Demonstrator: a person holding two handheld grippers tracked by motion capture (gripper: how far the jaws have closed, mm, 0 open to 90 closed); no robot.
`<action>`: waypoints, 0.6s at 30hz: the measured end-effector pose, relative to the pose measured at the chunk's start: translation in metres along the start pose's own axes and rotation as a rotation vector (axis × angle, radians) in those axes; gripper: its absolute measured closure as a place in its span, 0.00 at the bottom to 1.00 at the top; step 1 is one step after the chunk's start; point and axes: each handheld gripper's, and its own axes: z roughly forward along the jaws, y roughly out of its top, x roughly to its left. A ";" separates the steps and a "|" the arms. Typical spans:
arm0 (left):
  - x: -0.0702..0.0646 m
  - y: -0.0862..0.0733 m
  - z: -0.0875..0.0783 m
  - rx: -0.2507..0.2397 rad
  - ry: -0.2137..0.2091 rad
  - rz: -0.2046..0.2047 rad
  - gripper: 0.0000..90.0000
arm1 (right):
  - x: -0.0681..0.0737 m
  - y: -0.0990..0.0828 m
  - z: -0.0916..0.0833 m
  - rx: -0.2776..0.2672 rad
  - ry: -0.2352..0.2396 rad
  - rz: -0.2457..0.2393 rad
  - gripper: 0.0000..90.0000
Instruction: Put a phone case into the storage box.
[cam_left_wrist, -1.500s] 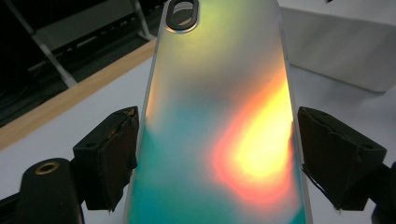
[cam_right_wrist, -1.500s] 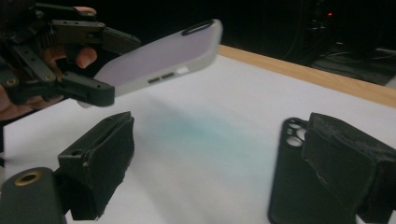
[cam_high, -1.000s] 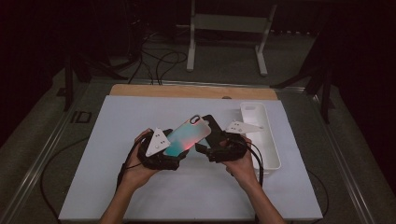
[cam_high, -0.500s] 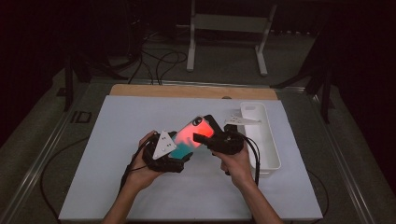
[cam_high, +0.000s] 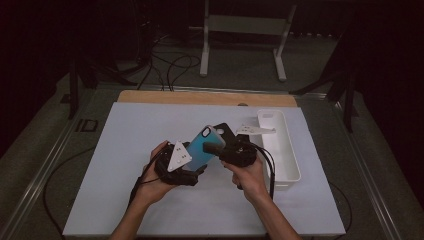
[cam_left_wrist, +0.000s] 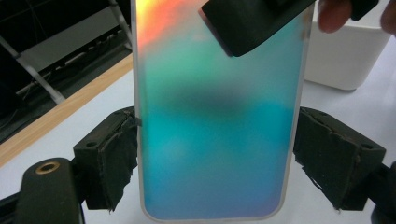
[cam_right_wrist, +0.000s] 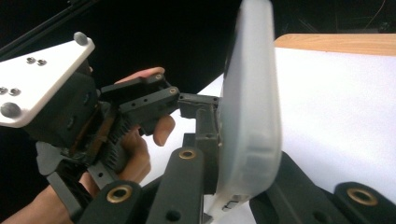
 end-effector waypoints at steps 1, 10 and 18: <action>0.000 0.000 0.000 0.000 0.000 0.000 0.19 | 0.001 0.000 0.000 -0.003 -0.001 -0.003 0.96; 0.004 -0.001 -0.001 -0.019 -0.046 -0.051 0.14 | 0.004 0.001 -0.001 -0.008 -0.013 -0.021 0.97; 0.012 -0.001 -0.003 -0.010 -0.108 -0.120 0.02 | 0.003 0.002 -0.005 -0.006 -0.026 -0.048 0.97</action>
